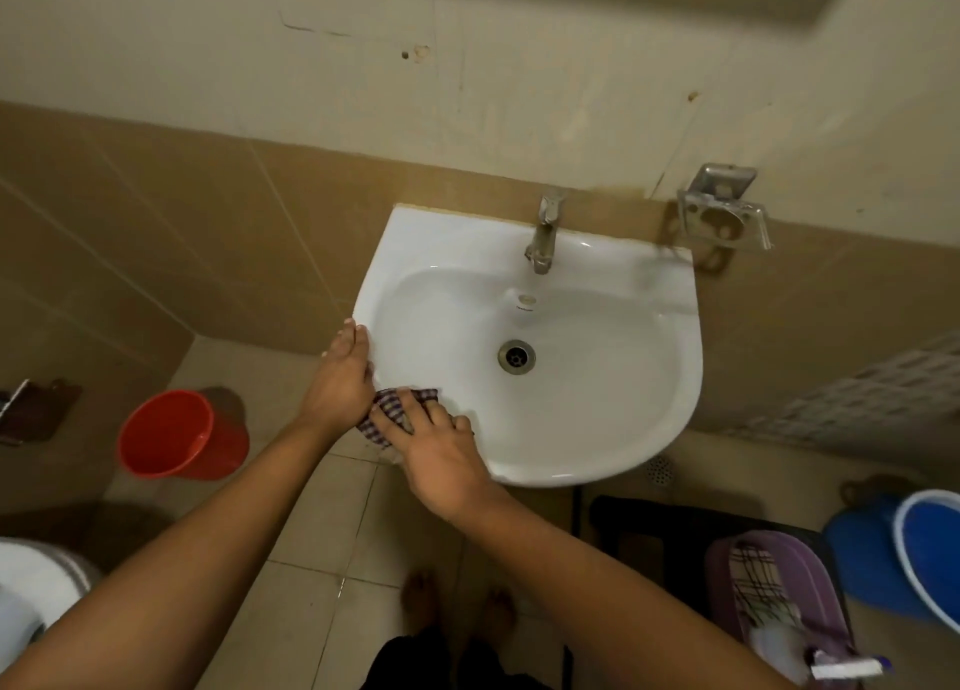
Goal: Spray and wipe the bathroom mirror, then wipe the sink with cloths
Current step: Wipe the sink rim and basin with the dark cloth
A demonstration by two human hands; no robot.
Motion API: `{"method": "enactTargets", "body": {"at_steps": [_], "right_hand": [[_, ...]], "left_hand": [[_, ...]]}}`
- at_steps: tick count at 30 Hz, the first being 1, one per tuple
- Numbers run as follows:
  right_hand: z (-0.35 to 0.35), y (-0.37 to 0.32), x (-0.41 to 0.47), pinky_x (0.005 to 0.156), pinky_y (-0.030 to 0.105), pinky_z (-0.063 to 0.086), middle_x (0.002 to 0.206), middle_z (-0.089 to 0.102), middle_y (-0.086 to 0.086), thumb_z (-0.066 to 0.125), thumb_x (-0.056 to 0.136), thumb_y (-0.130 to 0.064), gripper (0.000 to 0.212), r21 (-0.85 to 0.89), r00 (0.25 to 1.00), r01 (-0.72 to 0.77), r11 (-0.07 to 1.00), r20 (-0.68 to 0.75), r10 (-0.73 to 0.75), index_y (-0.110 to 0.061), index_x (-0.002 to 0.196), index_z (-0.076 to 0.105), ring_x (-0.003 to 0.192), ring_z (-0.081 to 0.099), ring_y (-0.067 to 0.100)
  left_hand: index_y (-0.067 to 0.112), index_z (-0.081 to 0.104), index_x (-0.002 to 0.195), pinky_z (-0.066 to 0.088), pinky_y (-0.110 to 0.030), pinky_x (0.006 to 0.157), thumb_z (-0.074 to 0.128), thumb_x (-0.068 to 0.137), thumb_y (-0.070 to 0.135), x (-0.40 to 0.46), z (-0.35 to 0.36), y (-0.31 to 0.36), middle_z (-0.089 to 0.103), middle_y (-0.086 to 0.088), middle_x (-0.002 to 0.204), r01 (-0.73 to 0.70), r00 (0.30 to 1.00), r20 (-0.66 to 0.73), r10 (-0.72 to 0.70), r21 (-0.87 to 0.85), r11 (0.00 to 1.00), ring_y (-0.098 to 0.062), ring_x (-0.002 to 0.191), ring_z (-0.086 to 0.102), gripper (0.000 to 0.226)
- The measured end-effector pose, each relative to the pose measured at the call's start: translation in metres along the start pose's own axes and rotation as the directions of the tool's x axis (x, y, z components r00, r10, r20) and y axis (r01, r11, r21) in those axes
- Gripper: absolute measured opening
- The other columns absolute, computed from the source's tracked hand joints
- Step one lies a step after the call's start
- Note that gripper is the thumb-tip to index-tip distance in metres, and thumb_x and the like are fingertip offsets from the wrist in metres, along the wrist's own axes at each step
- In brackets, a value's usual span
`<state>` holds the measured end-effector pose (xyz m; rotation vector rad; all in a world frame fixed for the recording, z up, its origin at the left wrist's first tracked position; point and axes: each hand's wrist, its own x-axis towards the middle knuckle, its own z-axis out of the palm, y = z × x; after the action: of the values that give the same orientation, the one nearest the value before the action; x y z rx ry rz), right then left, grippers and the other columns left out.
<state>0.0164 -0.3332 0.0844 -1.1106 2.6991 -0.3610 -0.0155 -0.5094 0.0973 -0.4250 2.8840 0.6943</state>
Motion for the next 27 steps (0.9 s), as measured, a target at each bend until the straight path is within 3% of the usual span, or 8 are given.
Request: {"method": "enactTargets", "body": {"at_steps": [4,7,11,14,17,21,23,27], "right_hand": [[0.012,0.022,-0.036,0.091,0.050,0.043,0.152,0.037,0.011,0.060,0.088,-0.018,0.076,-0.076,0.996,0.042,0.996,-0.072,-0.047,-0.034,0.152,0.022,0.124,0.045,0.035],[0.011,0.038,-0.064,0.089,0.050,0.044,0.142,0.047,0.008,0.053,0.093,-0.028,0.063,-0.137,0.991,0.004,0.991,-0.129,-0.022,-0.032,0.151,0.028,0.118,0.050,0.032],[0.008,0.062,-0.099,0.092,0.049,0.036,0.130,0.056,0.006,0.053,0.092,-0.034,0.056,-0.171,0.979,-0.097,0.981,-0.195,0.063,-0.030,0.146,0.042,0.112,0.051,0.029],[-0.005,0.085,-0.126,0.099,0.050,0.032,0.124,0.059,0.002,0.057,0.085,-0.038,0.051,-0.157,0.946,-0.261,0.952,-0.239,0.220,-0.028,0.134,0.054,0.115,0.053,0.029],[-0.021,0.104,-0.146,0.111,0.054,0.024,0.134,0.051,-0.003,0.049,0.091,-0.046,0.042,-0.116,0.870,-0.470,0.875,-0.231,0.436,-0.035,0.132,0.052,0.134,0.039,0.028],[-0.030,0.105,-0.138,0.118,0.060,0.009,0.158,0.028,0.000,0.032,0.097,-0.060,0.047,0.145,0.674,-0.703,0.696,-0.177,0.718,-0.037,0.130,0.056,0.151,0.006,0.025],[-0.026,0.095,-0.134,0.119,0.058,0.005,0.162,0.020,0.002,0.037,0.098,-0.056,0.044,0.233,0.616,-0.729,0.643,-0.186,0.766,-0.033,0.130,0.057,0.151,-0.003,0.024],[-0.024,0.098,-0.137,0.121,0.054,0.003,0.164,0.011,0.004,0.040,0.098,-0.052,0.045,0.291,0.600,-0.722,0.628,-0.189,0.777,-0.031,0.134,0.055,0.151,-0.009,0.025]], "left_hand": [[-0.005,0.022,0.151,0.010,-0.048,0.122,0.042,0.094,-0.002,-0.002,0.010,-0.001,0.014,-0.025,0.161,-0.058,0.997,-0.052,0.064,0.097,0.994,-0.038,0.150,0.013,0.061],[-0.010,0.033,0.146,0.017,-0.058,0.117,0.050,0.084,-0.009,-0.001,0.017,-0.001,0.027,-0.029,0.156,-0.129,0.990,-0.035,0.135,0.144,0.981,-0.046,0.145,0.022,0.064],[-0.015,0.041,0.138,0.029,-0.069,0.107,0.054,0.075,-0.014,0.001,0.021,0.002,0.041,-0.034,0.144,-0.209,0.978,0.047,0.204,0.188,0.960,-0.053,0.135,0.035,0.064],[-0.014,0.043,0.137,0.029,-0.071,0.104,0.056,0.076,-0.012,0.001,0.020,0.006,0.043,-0.033,0.142,-0.236,0.971,0.090,0.221,0.236,0.943,-0.049,0.134,0.037,0.062],[-0.015,0.043,0.136,0.032,-0.071,0.101,0.060,0.076,-0.010,0.000,0.017,0.003,0.044,-0.033,0.141,-0.266,0.962,0.129,0.240,0.248,0.931,-0.049,0.132,0.038,0.062],[-0.016,0.046,0.132,0.032,-0.072,0.100,0.060,0.078,-0.009,0.002,0.015,0.000,0.044,-0.035,0.141,-0.295,0.952,0.161,0.261,0.248,0.923,-0.050,0.132,0.039,0.056],[-0.016,0.046,0.132,0.031,-0.072,0.101,0.060,0.078,-0.010,0.002,0.015,0.001,0.043,-0.035,0.141,-0.295,0.952,0.163,0.260,0.248,0.923,-0.051,0.133,0.038,0.056],[-0.017,0.047,0.131,0.029,-0.073,0.101,0.049,0.080,-0.002,0.002,0.019,0.003,0.044,-0.036,0.140,-0.289,0.955,0.134,0.264,0.236,0.928,-0.051,0.133,0.038,0.053]]}}
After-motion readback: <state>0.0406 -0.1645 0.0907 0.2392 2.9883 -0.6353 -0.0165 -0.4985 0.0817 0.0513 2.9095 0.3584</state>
